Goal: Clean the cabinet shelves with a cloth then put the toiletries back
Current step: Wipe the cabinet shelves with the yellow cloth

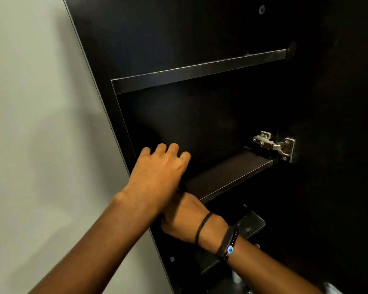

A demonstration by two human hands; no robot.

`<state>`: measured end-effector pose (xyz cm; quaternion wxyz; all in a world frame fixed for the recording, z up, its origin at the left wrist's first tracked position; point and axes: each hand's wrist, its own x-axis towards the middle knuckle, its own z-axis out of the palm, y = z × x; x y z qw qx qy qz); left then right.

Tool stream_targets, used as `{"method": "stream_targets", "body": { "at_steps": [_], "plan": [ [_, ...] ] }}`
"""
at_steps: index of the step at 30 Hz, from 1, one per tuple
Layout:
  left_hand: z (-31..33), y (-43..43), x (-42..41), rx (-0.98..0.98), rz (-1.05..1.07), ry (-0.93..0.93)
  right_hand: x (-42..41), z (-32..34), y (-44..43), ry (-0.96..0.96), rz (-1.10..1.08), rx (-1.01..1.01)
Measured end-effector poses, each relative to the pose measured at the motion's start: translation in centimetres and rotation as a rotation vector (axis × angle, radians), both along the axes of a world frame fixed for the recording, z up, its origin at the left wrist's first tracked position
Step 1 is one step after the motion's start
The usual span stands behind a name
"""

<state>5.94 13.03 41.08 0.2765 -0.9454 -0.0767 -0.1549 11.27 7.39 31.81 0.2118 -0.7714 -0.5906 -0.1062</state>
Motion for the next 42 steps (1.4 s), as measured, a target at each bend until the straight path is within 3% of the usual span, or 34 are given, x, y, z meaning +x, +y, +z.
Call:
{"method": "stream_targets", "body": {
  "at_steps": [2, 6, 12, 16, 18, 20, 24, 29, 31, 35, 42],
  "plan": [
    [0.0, -0.1, 0.0, 0.012, 0.011, 0.009, -0.2, 0.1, -0.8, -0.002, -0.004, 0.056],
    [0.0, 0.2, -0.4, 0.014, -0.004, 0.01, 3.6, 0.3, -4.7, -0.016, -0.159, -0.025],
    [-0.6, 0.5, -0.4, -0.031, -0.019, 0.037, 11.6, 1.4, -8.4, -0.045, -0.669, -0.152],
    [0.6, -0.2, -0.8, -0.11, -0.054, 0.025, 9.8, 1.4, -8.4, -0.038, -0.496, -0.19],
    [1.4, -0.7, -1.3, -0.147, -0.106, -0.041, 8.3, 2.0, -9.1, 0.17, -0.317, -0.065],
    [2.7, -1.0, -2.0, -0.152, -0.19, -0.135, 7.2, 4.4, -10.3, 0.288, -0.238, 0.203],
    [7.3, -1.8, -3.7, -0.175, -0.431, -0.37, 5.6, 12.4, -12.9, 0.256, -0.112, 0.744],
    [13.2, -1.5, -4.6, -0.019, -0.461, -0.588, 6.0, 19.9, -14.2, -0.012, -0.084, 0.906],
    [14.6, -0.4, -4.4, 0.01, -0.378, -0.569, 7.5, 21.6, -13.5, -0.059, -0.195, 0.821],
    [15.2, 1.7, -3.9, 0.116, -0.279, -0.463, 8.0, 22.5, -11.2, -0.077, -0.385, 0.183],
    [15.2, 2.6, -3.4, 0.16, -0.322, -0.447, -0.1, 20.8, -5.5, -0.359, 0.015, 0.128]
  ]
}}
